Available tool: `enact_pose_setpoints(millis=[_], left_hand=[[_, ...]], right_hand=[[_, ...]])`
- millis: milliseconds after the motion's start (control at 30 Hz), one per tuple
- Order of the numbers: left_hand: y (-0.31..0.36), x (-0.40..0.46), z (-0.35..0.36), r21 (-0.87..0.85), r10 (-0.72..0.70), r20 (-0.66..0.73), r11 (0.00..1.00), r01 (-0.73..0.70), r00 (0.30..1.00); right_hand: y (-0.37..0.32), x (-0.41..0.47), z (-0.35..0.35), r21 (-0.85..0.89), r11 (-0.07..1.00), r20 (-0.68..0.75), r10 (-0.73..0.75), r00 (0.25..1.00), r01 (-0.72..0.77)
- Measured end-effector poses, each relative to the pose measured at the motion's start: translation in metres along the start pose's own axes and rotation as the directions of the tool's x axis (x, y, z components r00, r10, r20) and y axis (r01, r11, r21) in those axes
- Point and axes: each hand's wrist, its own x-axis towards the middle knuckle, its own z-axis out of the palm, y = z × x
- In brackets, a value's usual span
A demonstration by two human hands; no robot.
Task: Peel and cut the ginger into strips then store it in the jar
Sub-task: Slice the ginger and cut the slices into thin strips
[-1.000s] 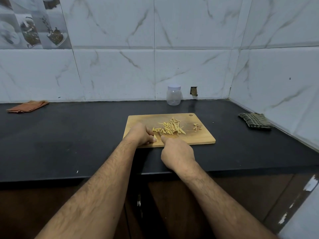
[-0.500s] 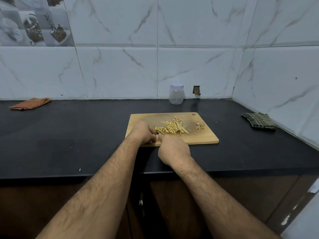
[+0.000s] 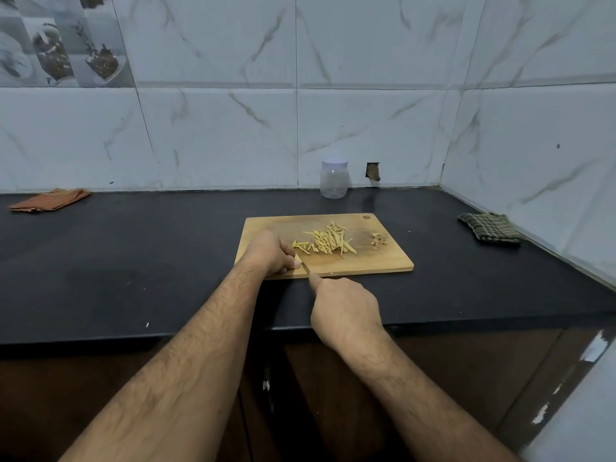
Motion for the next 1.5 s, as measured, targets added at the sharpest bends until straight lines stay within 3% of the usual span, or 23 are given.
enact_pose_setpoints(millis=[267, 567, 1167, 1500], left_hand=[[-0.004, 0.002, 0.002, -0.042, 0.011, -0.020, 0.999, -0.011, 1.000], [-0.005, 0.003, 0.001, -0.027, 0.021, 0.007, 0.999, -0.020, 1.000], [-0.006, 0.005, 0.000, 0.010, 0.033, 0.015, 0.999, -0.033, 0.999], [0.000, 0.003, -0.002, 0.003, -0.004, 0.008, 1.000, 0.004, 1.000]], right_hand=[[-0.001, 0.022, -0.003, 0.012, 0.997, -0.034, 0.071, 0.997, -0.071], [-0.004, 0.023, -0.004, 0.119, 0.992, -0.098, 0.039, 0.994, -0.028], [-0.004, 0.036, -0.006, 0.100, 0.993, -0.076, 0.077, 0.994, -0.069], [-0.010, 0.033, -0.003, 0.179, 0.984, -0.069, 0.021, 0.997, -0.008]])
